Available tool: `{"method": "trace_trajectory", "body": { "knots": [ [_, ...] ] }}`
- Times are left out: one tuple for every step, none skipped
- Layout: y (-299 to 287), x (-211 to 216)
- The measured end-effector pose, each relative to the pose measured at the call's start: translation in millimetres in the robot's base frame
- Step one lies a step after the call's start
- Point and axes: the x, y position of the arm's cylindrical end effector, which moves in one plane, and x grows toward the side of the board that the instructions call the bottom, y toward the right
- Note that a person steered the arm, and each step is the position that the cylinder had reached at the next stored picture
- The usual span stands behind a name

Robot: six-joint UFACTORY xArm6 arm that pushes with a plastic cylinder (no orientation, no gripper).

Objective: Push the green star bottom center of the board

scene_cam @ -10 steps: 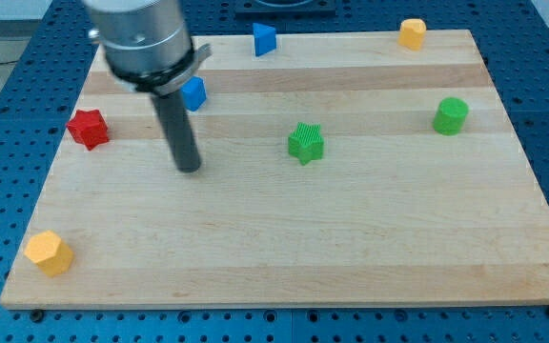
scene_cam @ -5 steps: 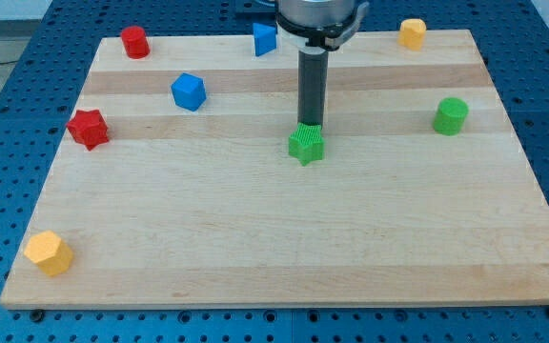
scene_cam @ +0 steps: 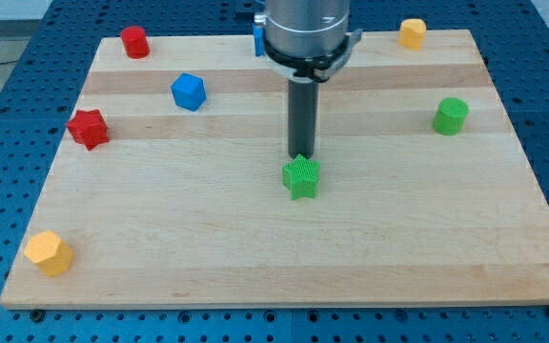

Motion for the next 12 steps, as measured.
{"method": "trace_trajectory", "body": {
  "knots": [
    [-4,15],
    [1,27],
    [13,34],
    [24,45],
    [-4,46],
    [-12,61],
    [-6,69],
    [4,54],
    [32,55],
    [39,69],
    [32,82],
    [14,90]
  ]
}}
